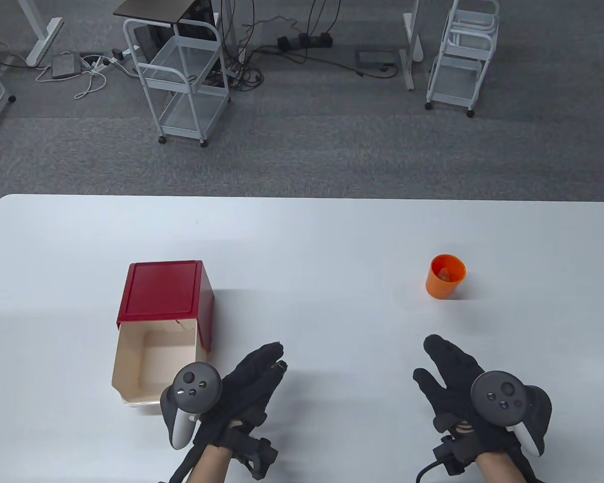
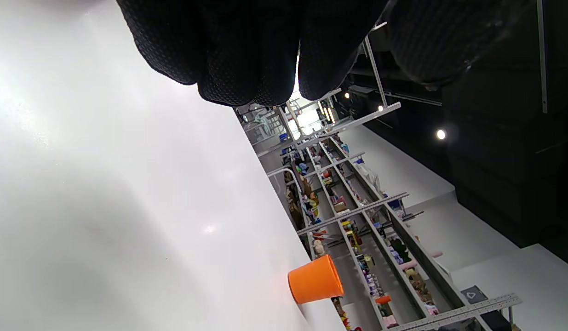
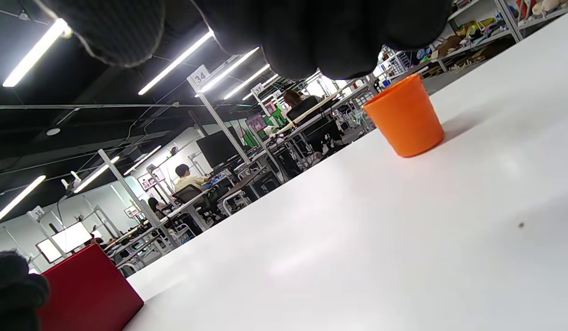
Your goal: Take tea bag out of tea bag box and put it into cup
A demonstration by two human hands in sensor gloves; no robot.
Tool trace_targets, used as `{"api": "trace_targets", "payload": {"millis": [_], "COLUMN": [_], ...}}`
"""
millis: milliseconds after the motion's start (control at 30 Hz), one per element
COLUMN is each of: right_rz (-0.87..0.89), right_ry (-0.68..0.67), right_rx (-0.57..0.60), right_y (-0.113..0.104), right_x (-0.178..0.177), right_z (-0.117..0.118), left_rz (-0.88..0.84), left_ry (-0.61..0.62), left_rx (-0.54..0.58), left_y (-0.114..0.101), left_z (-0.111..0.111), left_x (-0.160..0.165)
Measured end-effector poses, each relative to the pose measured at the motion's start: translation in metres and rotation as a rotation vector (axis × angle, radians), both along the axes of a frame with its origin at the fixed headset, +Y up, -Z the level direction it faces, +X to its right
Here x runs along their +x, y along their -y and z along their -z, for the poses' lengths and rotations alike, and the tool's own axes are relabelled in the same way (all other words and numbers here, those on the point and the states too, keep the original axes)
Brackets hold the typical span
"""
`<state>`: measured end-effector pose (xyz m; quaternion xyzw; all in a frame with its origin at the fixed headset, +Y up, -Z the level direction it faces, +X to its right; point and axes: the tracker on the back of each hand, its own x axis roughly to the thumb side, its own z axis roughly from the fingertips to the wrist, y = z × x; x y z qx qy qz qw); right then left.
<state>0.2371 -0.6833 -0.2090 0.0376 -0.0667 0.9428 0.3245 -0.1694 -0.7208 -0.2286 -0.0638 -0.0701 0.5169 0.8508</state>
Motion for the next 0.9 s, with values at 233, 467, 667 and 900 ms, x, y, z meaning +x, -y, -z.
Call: {"api": "trace_targets", "payload": {"millis": [233, 467, 667, 900], "right_rz": [0.060, 0.072, 0.061, 0.054], "right_ry": [0.003, 0.003, 0.007, 0.005], "right_rx": [-0.035, -0.043, -0.044, -0.043], "right_y": [0.015, 0.019, 0.019, 0.019], "right_x": [0.006, 0.007, 0.008, 0.010], "right_z": [-0.002, -0.003, -0.005, -0.007], "left_rz": [-0.009, -0.022, 0.056, 0.290], "left_ry": [-0.001, 0.006, -0.002, -0.057], "left_rx": [-0.002, 0.023, 0.133, 0.267], "left_y": [-0.001, -0.006, -0.028, -0.065], "left_z": [0.000, -0.001, -0.006, -0.010], "left_x": [0.000, -0.001, -0.001, -0.015]}}
